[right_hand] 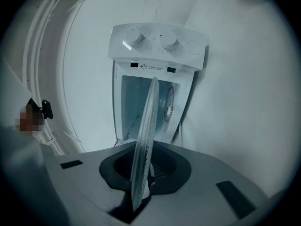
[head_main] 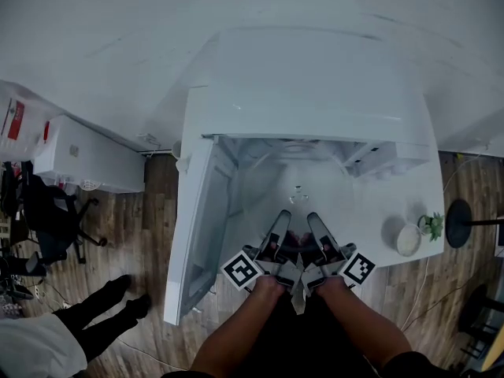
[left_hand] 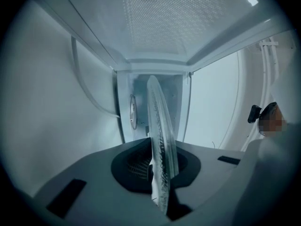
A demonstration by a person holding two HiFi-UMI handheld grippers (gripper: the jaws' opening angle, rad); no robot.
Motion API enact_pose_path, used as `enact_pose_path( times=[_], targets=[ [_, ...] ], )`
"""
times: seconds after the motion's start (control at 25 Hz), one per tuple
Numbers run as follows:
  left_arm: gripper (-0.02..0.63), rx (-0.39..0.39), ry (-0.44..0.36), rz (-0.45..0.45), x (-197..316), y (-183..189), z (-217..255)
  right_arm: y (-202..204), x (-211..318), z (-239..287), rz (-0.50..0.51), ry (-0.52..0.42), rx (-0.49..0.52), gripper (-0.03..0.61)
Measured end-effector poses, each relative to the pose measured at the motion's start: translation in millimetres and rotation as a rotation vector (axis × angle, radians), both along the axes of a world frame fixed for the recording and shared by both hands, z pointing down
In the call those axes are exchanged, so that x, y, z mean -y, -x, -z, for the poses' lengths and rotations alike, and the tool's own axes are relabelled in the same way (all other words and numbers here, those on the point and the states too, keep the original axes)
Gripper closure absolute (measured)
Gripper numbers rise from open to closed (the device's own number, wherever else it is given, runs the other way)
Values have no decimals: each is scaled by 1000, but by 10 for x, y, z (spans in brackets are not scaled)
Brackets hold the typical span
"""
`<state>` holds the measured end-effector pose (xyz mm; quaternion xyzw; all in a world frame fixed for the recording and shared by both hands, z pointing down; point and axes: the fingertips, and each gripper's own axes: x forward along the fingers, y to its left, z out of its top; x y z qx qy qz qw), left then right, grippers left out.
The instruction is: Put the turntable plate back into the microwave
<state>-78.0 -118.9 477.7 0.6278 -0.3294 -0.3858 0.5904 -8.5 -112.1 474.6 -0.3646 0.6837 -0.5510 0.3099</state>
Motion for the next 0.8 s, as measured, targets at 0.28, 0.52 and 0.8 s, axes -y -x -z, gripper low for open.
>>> enact_pose_path(
  times=[0.28, 0.52, 0.8],
  targets=[
    [574, -18, 7, -1, 398, -77, -134, -80, 389, -130, 3, 7, 4, 523],
    [574, -35, -1, 45, 613, -78, -157, -96, 568, -161, 46, -16, -12, 520],
    [575, -28, 7, 78, 873, -60, -204, -139, 703, -224, 62, -8, 16, 518]
  ],
)
